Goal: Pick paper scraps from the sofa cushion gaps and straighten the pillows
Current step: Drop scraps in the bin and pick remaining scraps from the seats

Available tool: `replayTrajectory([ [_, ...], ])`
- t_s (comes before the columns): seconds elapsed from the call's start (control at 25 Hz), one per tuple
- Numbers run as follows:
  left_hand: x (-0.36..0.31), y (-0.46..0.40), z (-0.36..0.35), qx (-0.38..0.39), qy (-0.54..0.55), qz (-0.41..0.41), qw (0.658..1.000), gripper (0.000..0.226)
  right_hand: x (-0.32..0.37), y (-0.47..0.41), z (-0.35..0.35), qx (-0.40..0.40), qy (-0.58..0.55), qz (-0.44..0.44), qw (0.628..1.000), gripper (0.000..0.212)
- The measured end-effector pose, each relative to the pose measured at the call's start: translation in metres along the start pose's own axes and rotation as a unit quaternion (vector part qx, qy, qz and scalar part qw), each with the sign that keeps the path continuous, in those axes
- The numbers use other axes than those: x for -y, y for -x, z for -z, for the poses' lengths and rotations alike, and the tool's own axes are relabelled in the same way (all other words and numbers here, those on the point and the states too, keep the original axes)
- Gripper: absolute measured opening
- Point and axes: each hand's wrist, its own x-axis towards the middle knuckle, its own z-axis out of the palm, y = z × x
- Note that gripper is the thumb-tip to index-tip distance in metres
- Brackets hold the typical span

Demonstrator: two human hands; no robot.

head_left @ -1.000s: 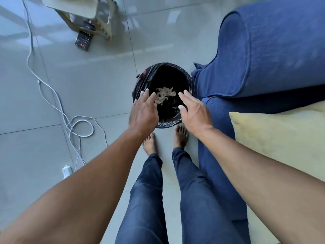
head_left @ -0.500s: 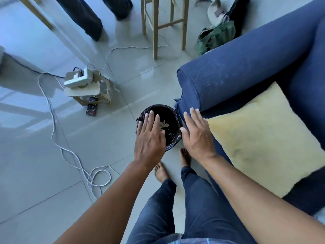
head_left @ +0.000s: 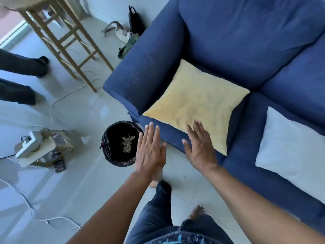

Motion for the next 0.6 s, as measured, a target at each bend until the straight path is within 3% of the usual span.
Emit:
replayTrajectory([
  [0.16,-0.081,0.033,-0.042,0.037,-0.019,-0.092,0.995,0.064,-0.08,0.083,0.036,-0.061,-0.03,-0.081,0.994,0.055],
  [0.36,-0.185,0.092,-0.091,0.055,-0.014,-0.14,0.988,0.064,-0.164,0.202,0.075,-0.127,-0.05,-0.147,0.98,0.057],
  [0.6,-0.26,0.123,-0.132,0.071,-0.044,-0.214,0.973,0.064,-0.233,0.281,0.083,-0.146,-0.051,-0.208,0.966,0.057],
])
